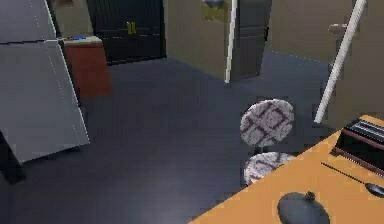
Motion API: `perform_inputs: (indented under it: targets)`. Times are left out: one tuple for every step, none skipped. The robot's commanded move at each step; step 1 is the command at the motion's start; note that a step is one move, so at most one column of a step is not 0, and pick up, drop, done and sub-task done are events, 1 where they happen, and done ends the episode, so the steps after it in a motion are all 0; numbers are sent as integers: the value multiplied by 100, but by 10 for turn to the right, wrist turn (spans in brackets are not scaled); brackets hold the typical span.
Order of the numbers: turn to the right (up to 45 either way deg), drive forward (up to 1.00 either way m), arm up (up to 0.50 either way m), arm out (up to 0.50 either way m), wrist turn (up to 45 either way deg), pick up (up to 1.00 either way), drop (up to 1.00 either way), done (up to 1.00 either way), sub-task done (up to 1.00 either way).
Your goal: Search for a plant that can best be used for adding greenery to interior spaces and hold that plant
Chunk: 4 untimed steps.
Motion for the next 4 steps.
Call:
perform_inputs:
  targets:
    - [-210,0,0,0,0,0,0,0,0]
    - [0,0,50,0,0,0,0,0,0]
    - [0,0,26,0,0,0,0,0,0]
    - [0,0,0,34,0,0,0,0,0]
